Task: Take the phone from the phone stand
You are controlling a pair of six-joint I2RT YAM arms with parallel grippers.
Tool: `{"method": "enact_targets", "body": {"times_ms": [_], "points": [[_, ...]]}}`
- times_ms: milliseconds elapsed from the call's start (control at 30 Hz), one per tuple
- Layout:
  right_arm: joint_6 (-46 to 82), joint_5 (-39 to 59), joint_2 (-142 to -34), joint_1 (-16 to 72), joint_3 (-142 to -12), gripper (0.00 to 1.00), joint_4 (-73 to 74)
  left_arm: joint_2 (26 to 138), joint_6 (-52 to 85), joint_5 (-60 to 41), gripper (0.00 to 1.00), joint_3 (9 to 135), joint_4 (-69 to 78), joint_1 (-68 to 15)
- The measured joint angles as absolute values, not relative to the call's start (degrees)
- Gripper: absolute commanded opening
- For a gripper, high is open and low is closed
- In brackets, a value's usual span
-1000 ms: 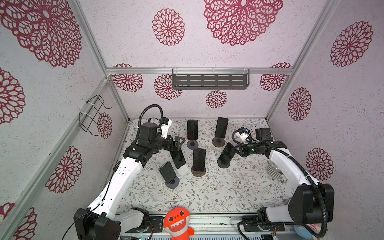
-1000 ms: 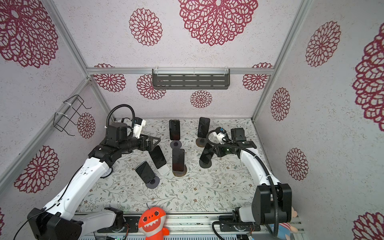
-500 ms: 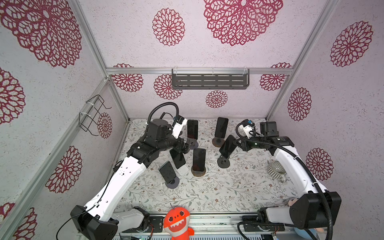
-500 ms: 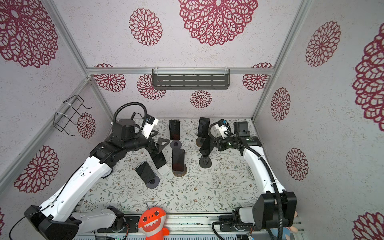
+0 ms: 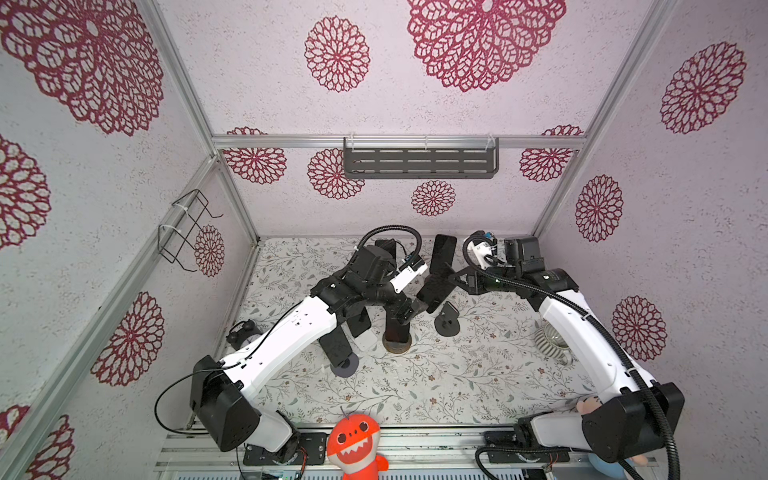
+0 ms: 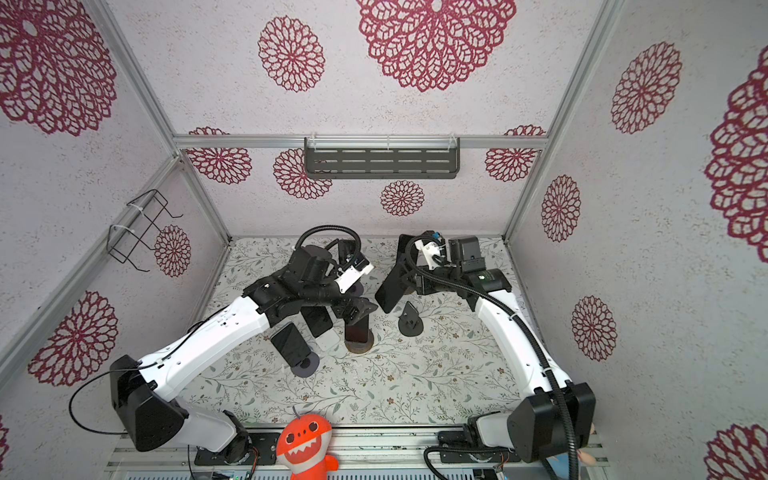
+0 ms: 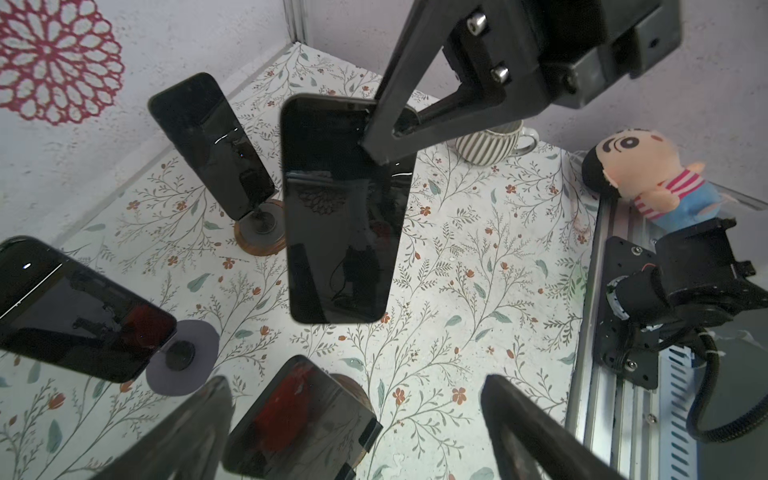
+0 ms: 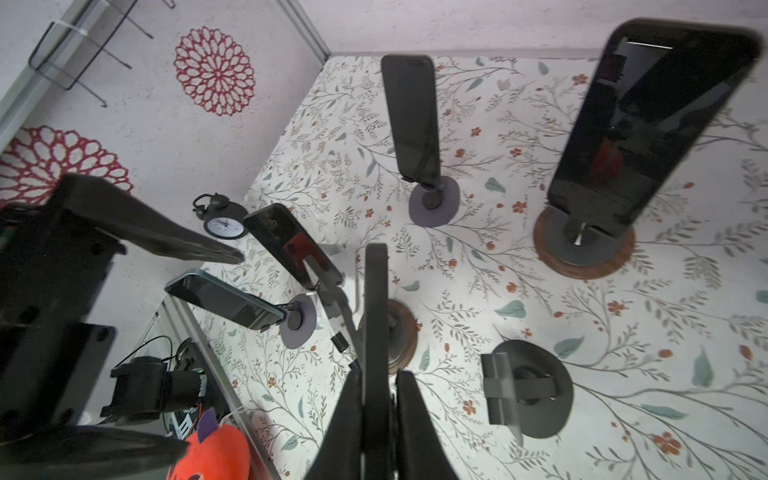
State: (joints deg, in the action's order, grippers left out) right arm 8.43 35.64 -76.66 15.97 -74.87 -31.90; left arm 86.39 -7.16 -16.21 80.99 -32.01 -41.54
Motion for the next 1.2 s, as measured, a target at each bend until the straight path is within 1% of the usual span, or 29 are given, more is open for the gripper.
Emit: {"method": "enact_targets", "body": {"times_ms": [300, 567, 700, 933, 1000, 1100, 1200], "points": [[10.74, 37.78, -76.42, 16.82, -74.87, 0.00, -28.91, 90.08, -8.51, -17.45, 0.97, 84.66, -30.63, -41.87], [11.70, 39.44, -74.76, 17.56, -74.43, 0.00, -27.68, 95.68, -7.86, -15.62, 0.97, 90.61, -31.27, -41.89], [11.70, 39.94, -74.22, 17.58, -74.43, 0.00, -27.66, 97.01, -7.79, -15.44, 1.00, 91.05, -31.44, -41.91], [11.62, 40.71, -74.00, 17.58, -74.41, 0.00, -27.49, 98.06, -7.46, -15.53, 0.93, 92.38, -32.49, -42.02], [11.60, 40.73, -74.00, 17.58, -74.41, 0.00, -27.29, 98.17, -7.42, -15.64, 0.90, 92.60, -32.49, -42.06], [11.53, 40.73, -74.00, 17.58, -74.41, 0.00, -27.16, 98.28, -7.22, -15.90, 0.79, 92.66, -32.53, -42.13], [11.20, 40.69, -74.00, 17.54, -74.37, 0.00, -26.92, 98.56, -7.09, -15.90, 0.74, 92.88, -32.73, -42.13]]}}
